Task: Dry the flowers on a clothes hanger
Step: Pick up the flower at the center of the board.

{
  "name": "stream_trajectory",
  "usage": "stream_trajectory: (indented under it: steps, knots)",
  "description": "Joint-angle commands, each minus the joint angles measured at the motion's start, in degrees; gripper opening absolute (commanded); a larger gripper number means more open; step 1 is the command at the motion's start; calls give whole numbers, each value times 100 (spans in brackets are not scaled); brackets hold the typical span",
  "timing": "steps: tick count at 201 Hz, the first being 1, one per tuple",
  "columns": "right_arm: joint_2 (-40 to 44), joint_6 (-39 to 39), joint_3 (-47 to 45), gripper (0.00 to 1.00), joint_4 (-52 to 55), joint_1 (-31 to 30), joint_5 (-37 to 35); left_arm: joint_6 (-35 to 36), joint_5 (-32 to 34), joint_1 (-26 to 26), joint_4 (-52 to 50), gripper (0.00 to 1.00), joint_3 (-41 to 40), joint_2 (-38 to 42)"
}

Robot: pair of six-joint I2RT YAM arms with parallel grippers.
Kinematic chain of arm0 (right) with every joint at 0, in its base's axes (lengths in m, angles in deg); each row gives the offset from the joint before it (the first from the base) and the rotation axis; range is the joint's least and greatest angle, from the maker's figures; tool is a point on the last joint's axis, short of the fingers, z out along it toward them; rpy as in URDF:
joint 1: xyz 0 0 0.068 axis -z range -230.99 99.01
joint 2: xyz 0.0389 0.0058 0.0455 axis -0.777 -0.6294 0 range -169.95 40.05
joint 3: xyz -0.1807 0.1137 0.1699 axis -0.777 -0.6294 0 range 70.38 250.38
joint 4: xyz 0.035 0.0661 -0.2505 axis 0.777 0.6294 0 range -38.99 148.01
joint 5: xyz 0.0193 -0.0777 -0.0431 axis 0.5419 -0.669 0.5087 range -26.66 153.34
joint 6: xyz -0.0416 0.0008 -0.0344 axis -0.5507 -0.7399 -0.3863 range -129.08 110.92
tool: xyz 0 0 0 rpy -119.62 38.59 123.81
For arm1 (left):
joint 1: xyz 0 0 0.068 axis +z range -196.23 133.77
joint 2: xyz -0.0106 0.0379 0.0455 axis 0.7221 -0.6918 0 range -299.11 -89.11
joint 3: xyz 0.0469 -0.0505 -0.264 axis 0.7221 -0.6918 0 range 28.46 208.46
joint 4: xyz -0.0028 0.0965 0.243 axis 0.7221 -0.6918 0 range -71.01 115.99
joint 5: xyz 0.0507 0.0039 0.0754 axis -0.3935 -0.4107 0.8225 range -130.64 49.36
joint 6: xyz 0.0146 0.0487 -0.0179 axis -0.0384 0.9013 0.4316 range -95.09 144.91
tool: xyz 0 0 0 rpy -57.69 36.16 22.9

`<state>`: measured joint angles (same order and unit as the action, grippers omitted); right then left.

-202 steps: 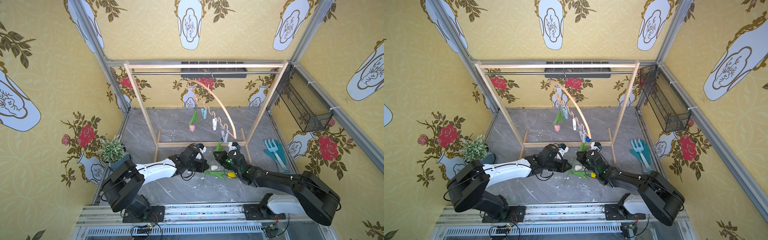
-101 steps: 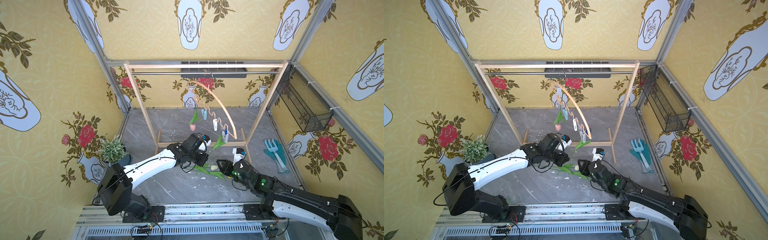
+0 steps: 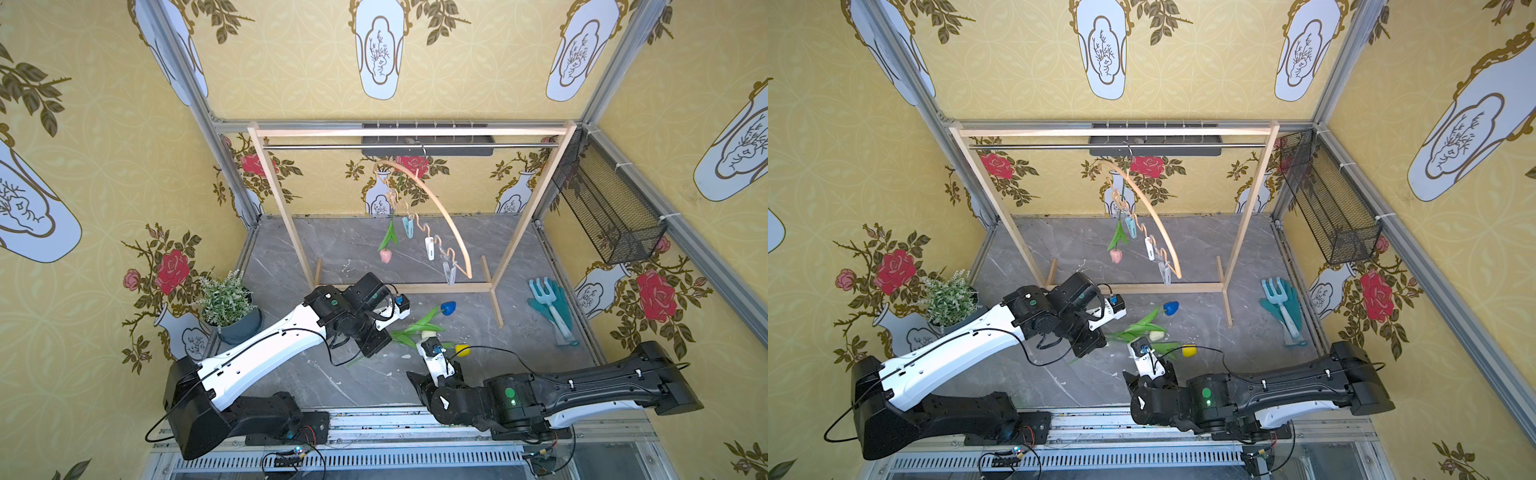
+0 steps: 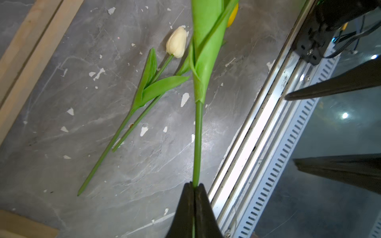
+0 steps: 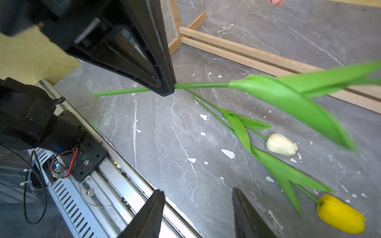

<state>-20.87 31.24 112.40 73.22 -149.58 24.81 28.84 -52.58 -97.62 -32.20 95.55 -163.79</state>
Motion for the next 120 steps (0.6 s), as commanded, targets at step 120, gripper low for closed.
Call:
stream_trajectory:
  steps: [120]
  knots:
    - [391,-1906,766,51,-404,2321,3791,4675,2093,-257,3147,0,-2009,1712]
